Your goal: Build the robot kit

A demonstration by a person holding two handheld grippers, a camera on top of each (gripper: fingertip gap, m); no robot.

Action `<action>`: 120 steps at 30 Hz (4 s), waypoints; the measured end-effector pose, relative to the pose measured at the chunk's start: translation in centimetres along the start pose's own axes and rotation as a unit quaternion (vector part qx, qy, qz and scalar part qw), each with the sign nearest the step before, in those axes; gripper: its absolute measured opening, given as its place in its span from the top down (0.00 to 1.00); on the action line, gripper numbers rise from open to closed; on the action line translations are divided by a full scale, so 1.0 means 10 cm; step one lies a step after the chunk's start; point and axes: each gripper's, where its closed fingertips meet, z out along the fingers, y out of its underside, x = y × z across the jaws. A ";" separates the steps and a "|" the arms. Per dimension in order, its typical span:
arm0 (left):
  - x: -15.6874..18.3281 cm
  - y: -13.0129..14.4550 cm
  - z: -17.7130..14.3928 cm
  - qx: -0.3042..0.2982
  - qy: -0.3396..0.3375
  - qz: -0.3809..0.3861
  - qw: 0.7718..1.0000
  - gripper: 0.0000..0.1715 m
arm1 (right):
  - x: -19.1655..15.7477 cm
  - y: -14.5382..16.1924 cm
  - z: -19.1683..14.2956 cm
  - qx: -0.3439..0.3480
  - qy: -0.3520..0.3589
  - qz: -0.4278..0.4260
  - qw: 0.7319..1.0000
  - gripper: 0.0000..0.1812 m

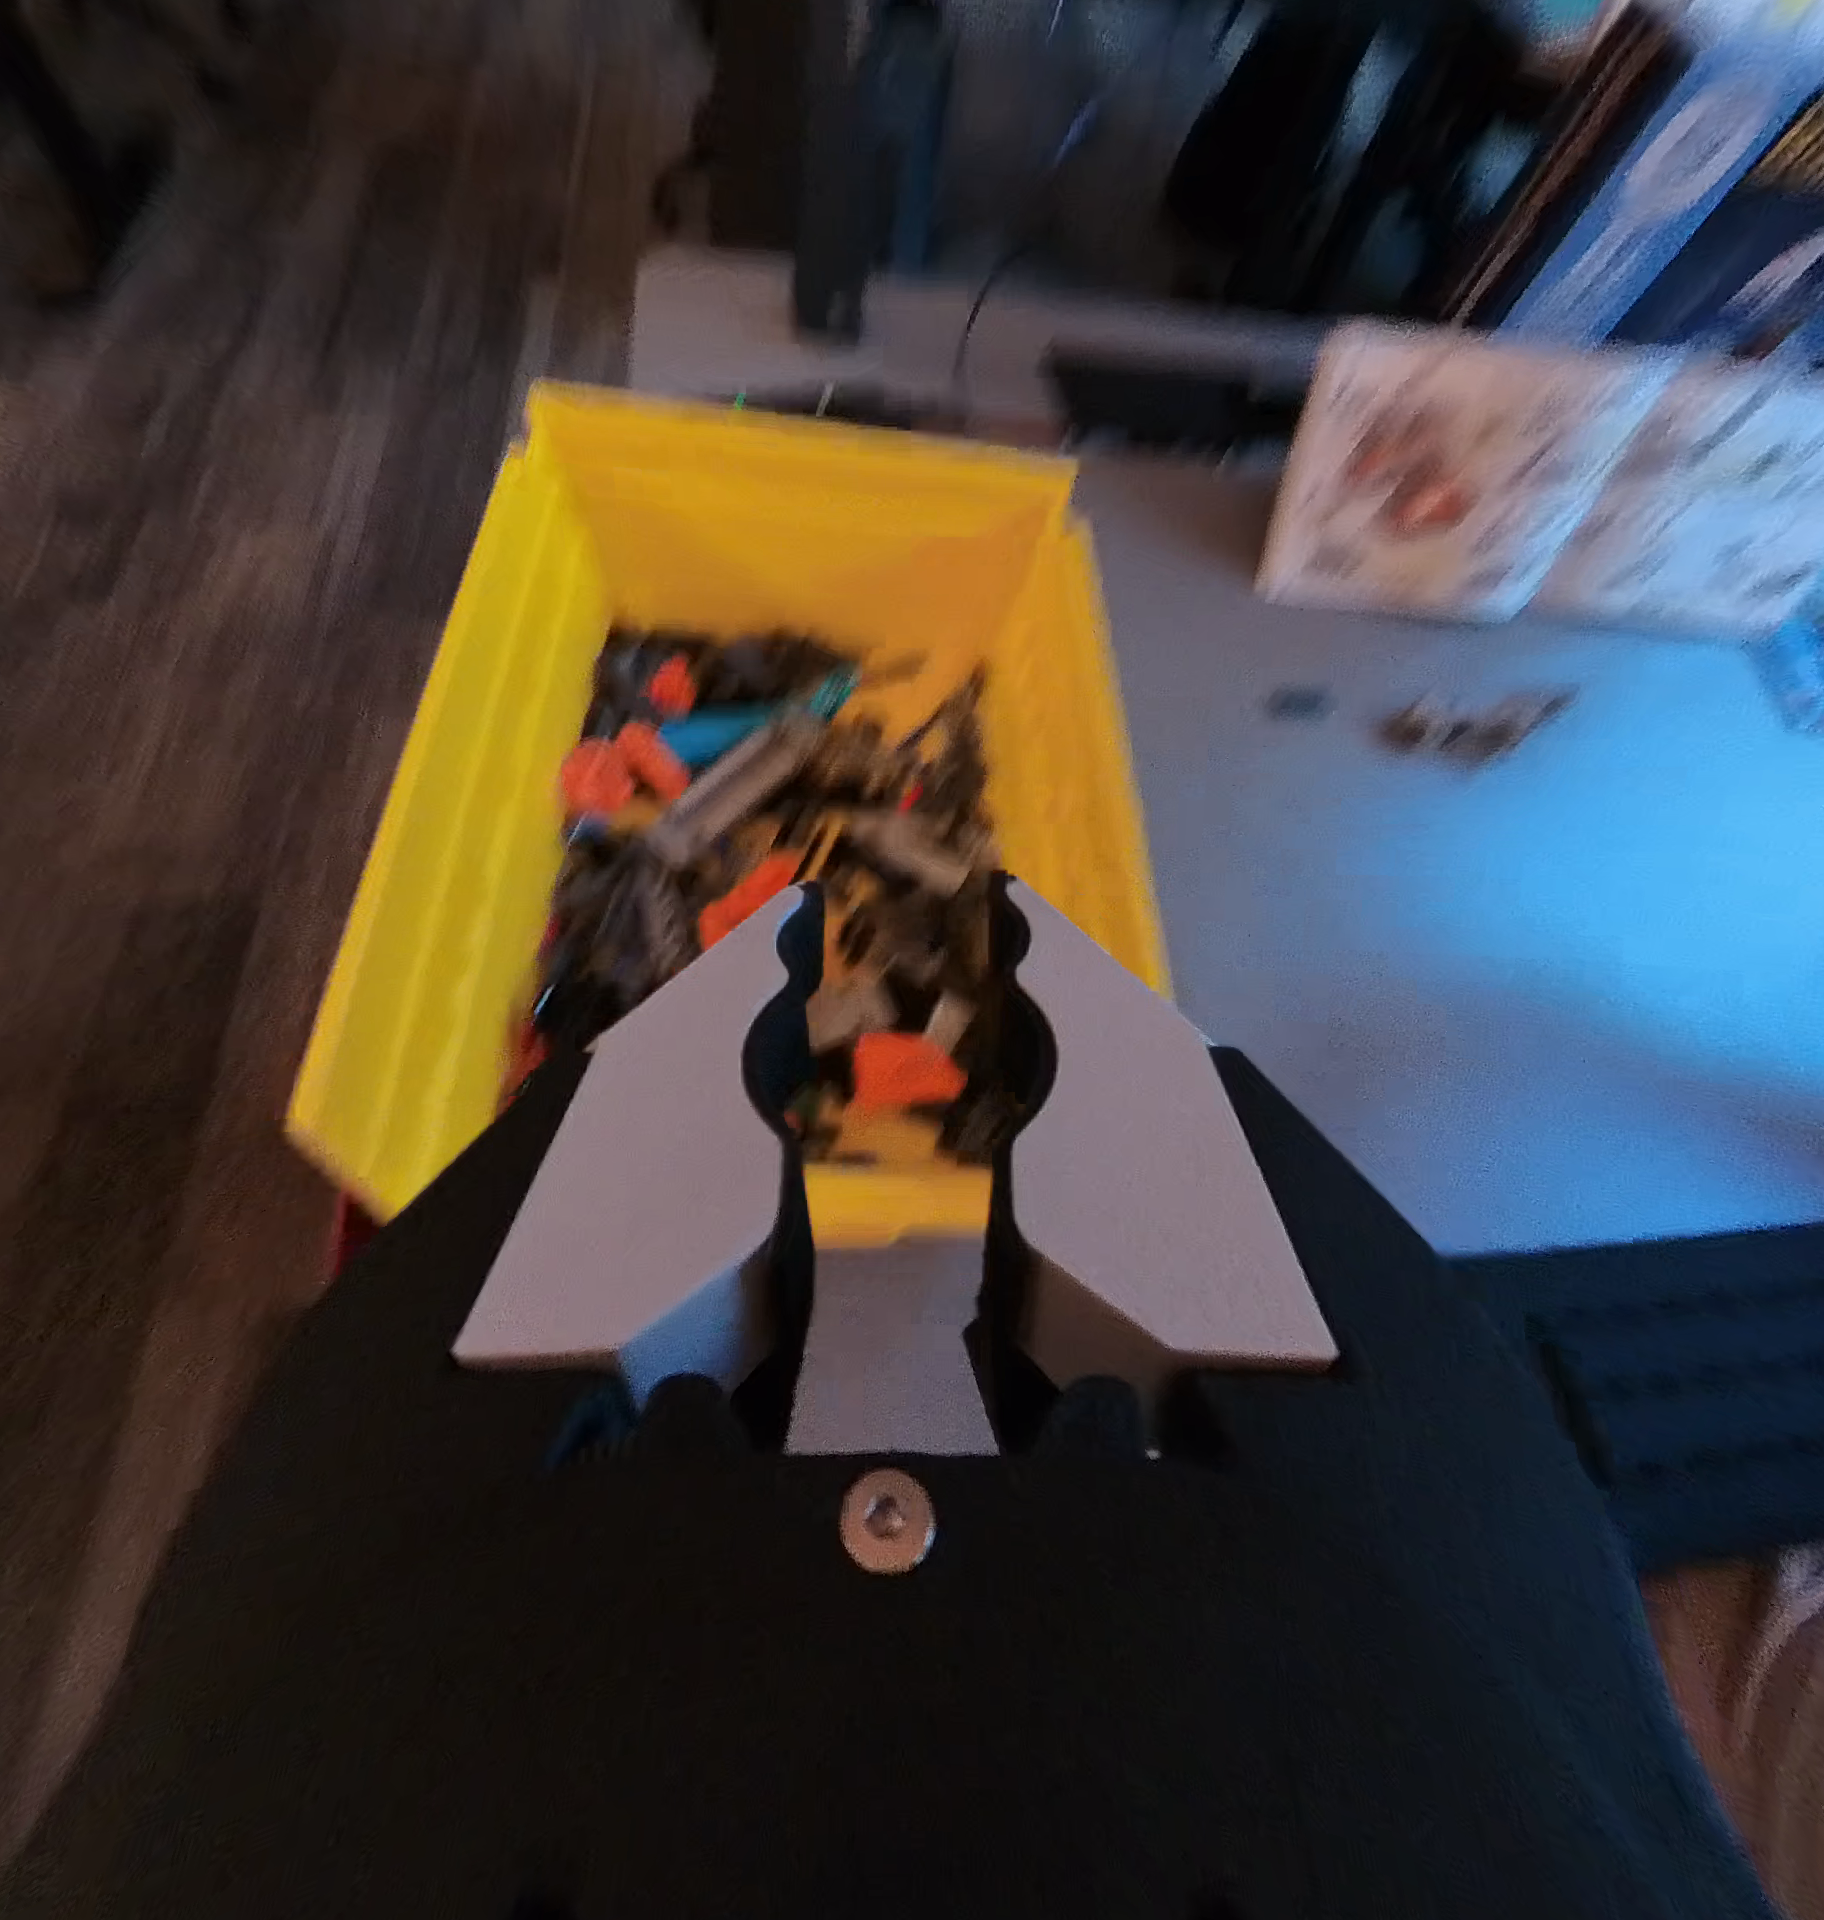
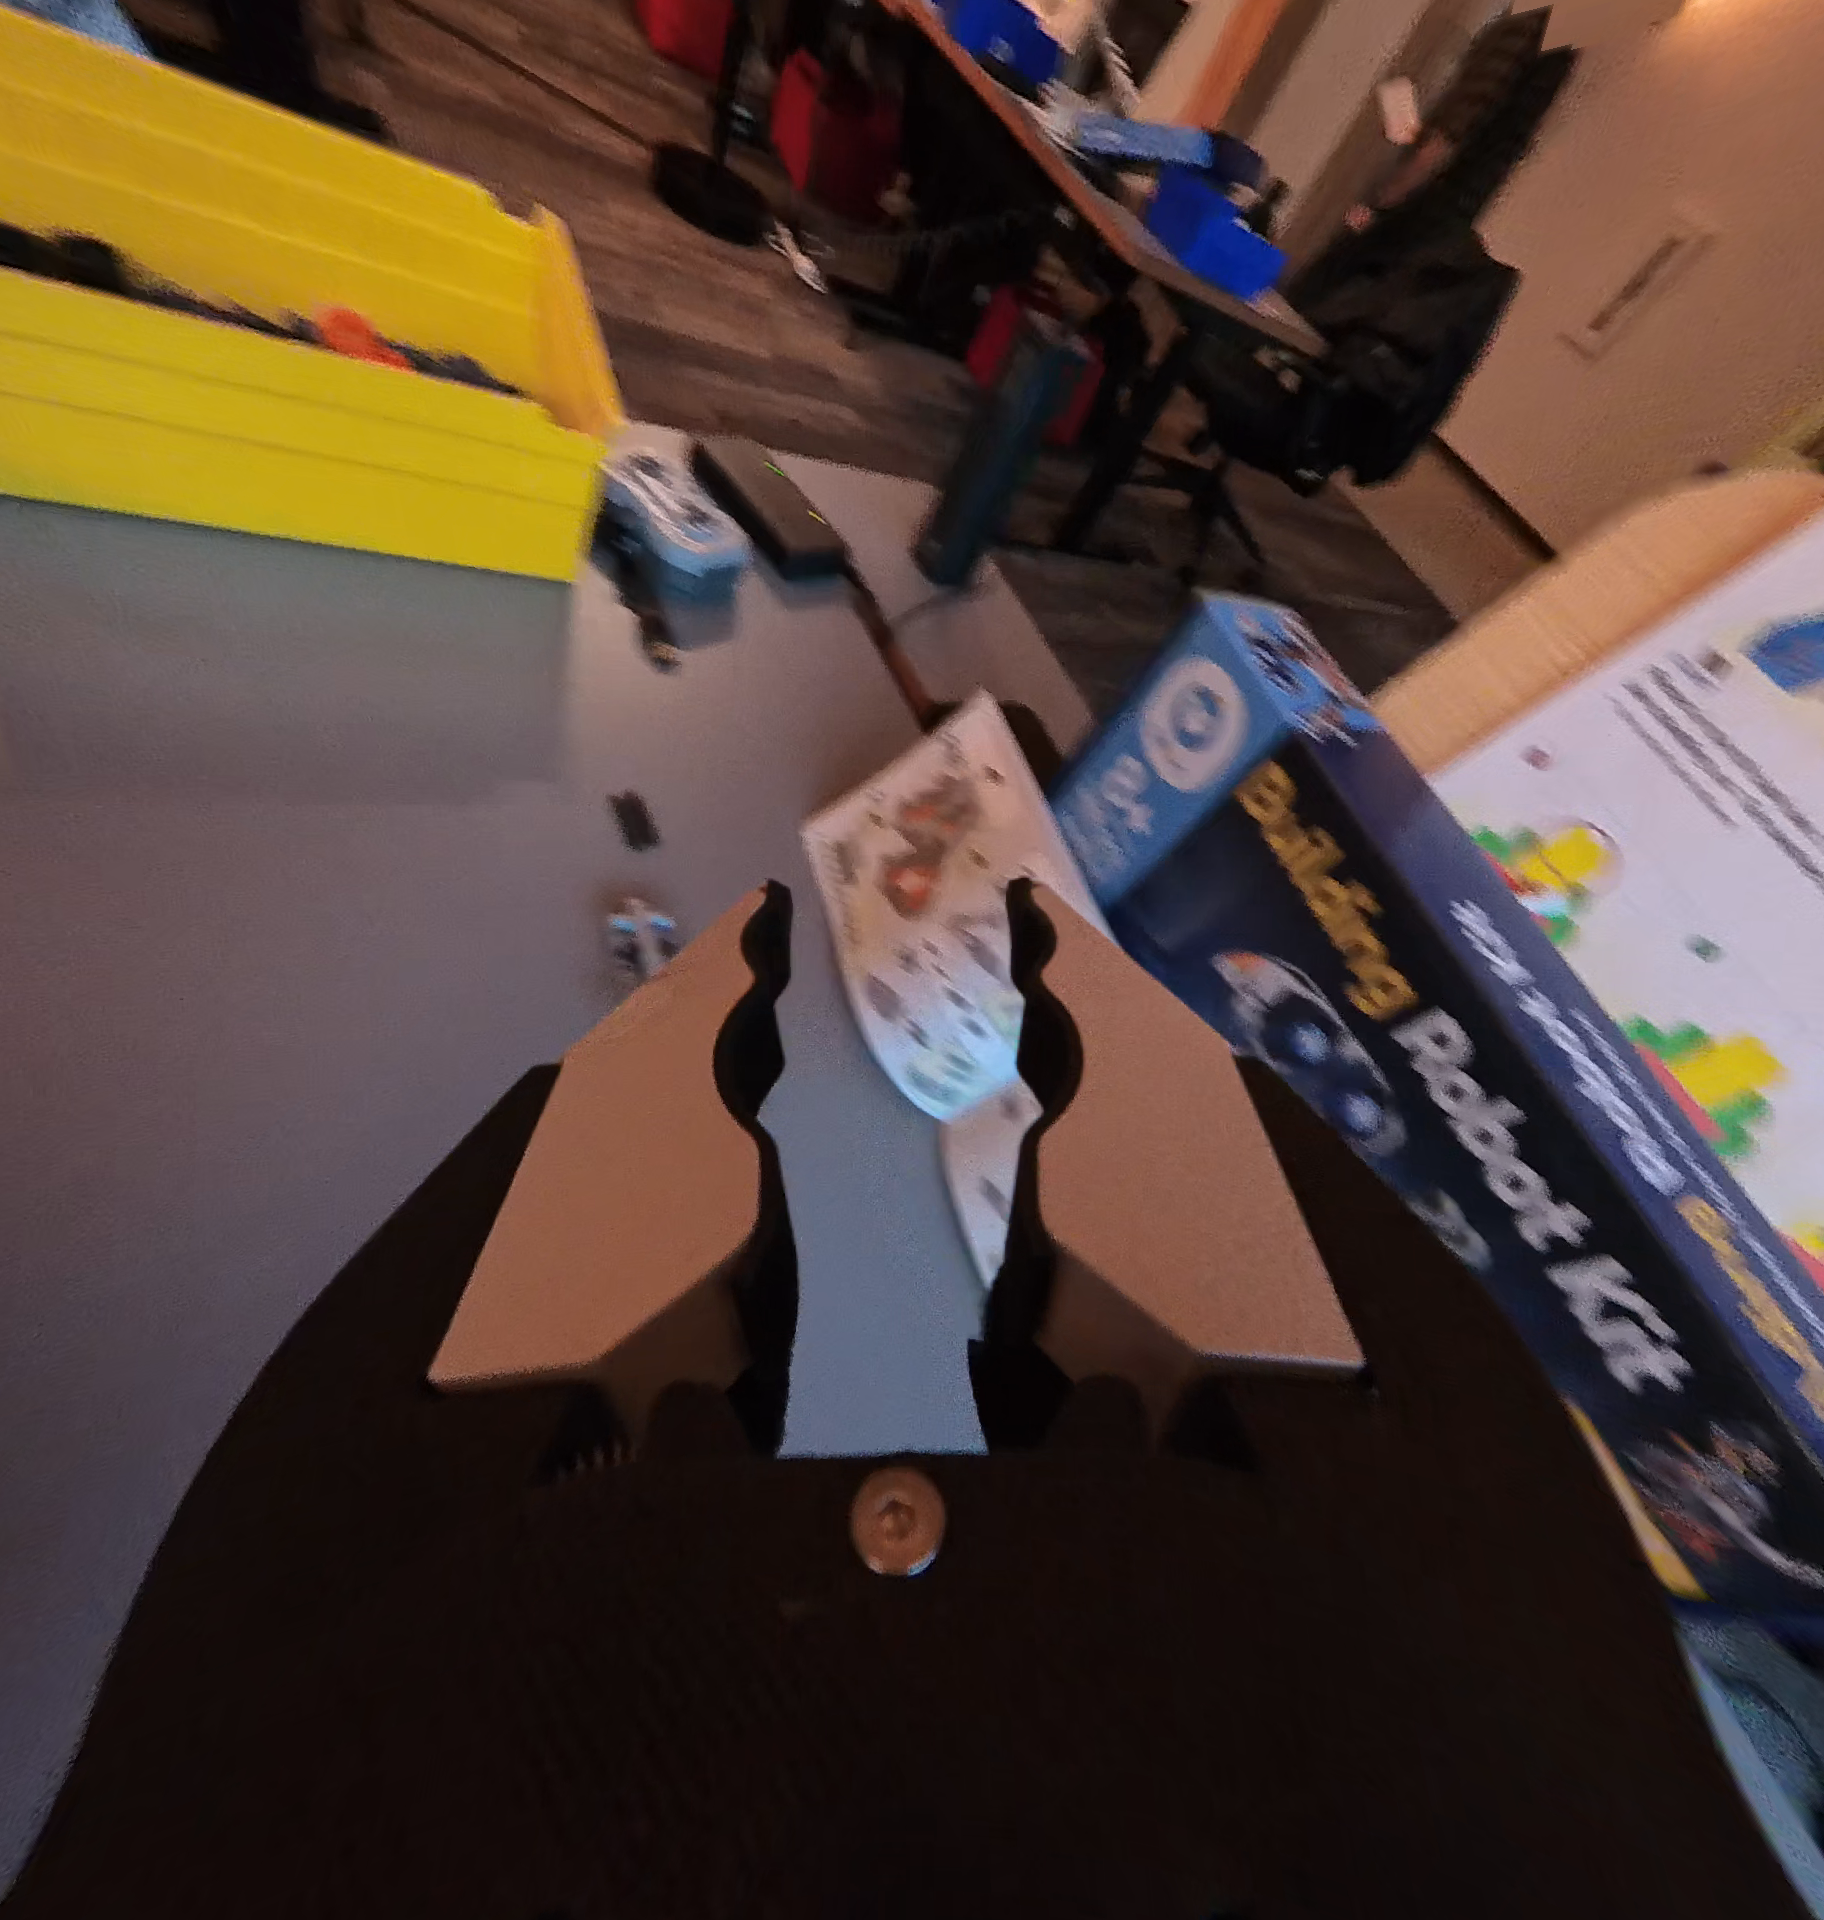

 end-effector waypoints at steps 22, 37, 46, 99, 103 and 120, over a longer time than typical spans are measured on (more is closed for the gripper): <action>-0.70 0.76 0.53 -0.372 0.016 0.198 0.907 1.00 | -1.32 0.85 0.17 0.006 0.049 0.128 0.991 0.87; -0.64 0.36 1.30 -0.358 0.052 0.102 0.927 0.84 | -1.02 0.91 0.05 0.107 0.023 0.329 0.938 0.87; -0.19 0.51 1.69 -0.381 0.134 0.164 0.900 0.86 | -1.01 0.94 0.07 0.121 0.010 0.366 0.923 0.87; 0.03 0.10 0.93 -0.055 0.173 0.290 0.940 0.74 | -1.55 1.00 0.34 0.028 -0.072 0.284 0.956 0.86; 0.09 0.14 0.90 -0.028 0.129 0.368 0.920 0.74 | -1.63 1.03 0.40 0.007 -0.081 0.266 0.961 0.86; 1.20 -0.17 0.34 -0.065 0.418 0.345 0.838 0.74 | -2.03 -0.92 1.14 0.142 -0.106 -0.313 0.933 0.88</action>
